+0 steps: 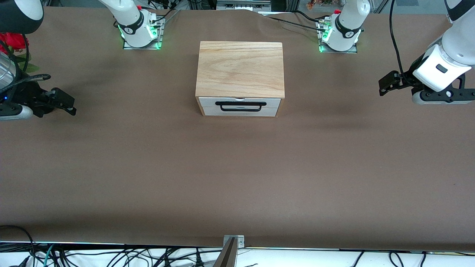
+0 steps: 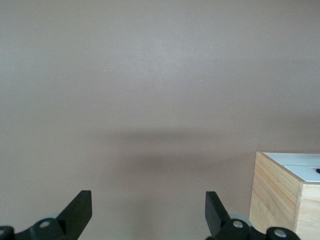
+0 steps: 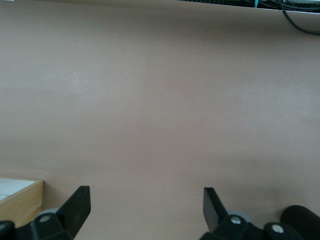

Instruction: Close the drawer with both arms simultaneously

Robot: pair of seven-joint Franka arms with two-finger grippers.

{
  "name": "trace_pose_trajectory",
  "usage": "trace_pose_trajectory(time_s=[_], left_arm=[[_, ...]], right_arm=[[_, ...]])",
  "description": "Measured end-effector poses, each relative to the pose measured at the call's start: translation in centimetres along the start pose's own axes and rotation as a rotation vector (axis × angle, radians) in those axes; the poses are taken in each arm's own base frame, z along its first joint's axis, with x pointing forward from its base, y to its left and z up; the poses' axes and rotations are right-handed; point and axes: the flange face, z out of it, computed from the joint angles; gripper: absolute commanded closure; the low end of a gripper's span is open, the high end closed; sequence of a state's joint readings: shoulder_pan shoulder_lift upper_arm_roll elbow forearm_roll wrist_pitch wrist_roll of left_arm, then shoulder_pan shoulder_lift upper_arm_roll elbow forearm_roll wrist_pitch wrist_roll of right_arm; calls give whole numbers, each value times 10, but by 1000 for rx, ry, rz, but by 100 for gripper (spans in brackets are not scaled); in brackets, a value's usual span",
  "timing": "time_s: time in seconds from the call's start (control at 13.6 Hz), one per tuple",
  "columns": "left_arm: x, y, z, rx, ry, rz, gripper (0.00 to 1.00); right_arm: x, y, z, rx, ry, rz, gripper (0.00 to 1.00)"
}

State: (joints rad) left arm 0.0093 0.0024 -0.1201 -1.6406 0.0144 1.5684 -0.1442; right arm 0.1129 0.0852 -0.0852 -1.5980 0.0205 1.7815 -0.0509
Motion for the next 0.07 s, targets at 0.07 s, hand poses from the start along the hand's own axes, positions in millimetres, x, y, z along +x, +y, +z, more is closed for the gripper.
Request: trace_pose_trajectory(time_s=[0.07], left_arm=[[0, 0, 0, 0, 0, 0, 0]], right_arm=[[0, 0, 0, 0, 0, 0, 0]])
